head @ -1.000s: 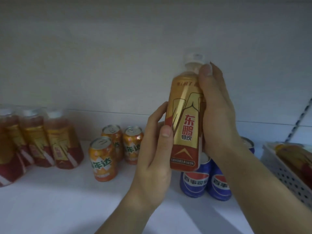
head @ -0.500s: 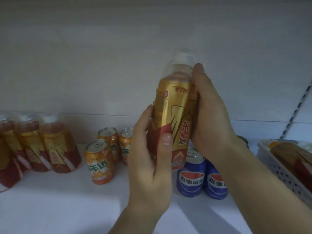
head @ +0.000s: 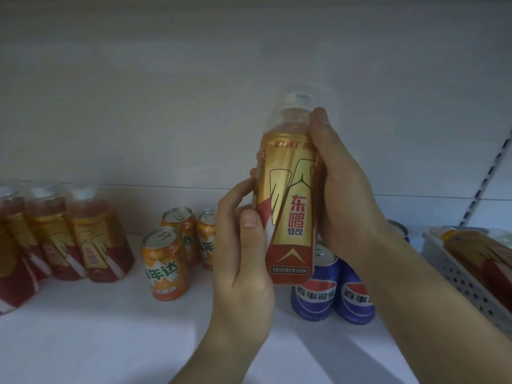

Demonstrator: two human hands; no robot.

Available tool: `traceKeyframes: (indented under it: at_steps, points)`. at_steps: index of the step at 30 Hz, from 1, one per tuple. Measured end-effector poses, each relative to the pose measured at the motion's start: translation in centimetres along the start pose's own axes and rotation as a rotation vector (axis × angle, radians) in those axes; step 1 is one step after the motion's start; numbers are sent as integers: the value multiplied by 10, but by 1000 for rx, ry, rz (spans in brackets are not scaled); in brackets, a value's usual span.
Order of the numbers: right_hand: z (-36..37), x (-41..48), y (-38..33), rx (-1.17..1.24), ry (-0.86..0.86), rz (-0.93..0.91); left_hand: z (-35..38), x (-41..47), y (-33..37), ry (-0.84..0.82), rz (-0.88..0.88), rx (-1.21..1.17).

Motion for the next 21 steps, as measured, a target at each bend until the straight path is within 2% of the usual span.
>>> traceKeyframes:
  at_steps: [3, 11, 17, 21]
  points:
    - [-2, -1, 0, 0, 5, 4, 2, 0, -2, 3, -40, -27]
    - [-6, -4, 2, 4, 6, 56, 7, -8, -19, 49, -387, -187]
    - [-4, -7, 0, 16, 18, 51, 7, -9, -19, 95, -472, -214]
    - [-5, -13, -7, 9, 76, 8, 14, -17, -24, 114, -668, -468]
Point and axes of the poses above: each hand's wrist, its own x-axis towards the middle knuckle, its own z-axis out of the palm, y = z × x, the point moved 6 cm from there along x, towards the middle knuckle, and after that the axes turned 12 degrees about z, right-handed, at the moved point
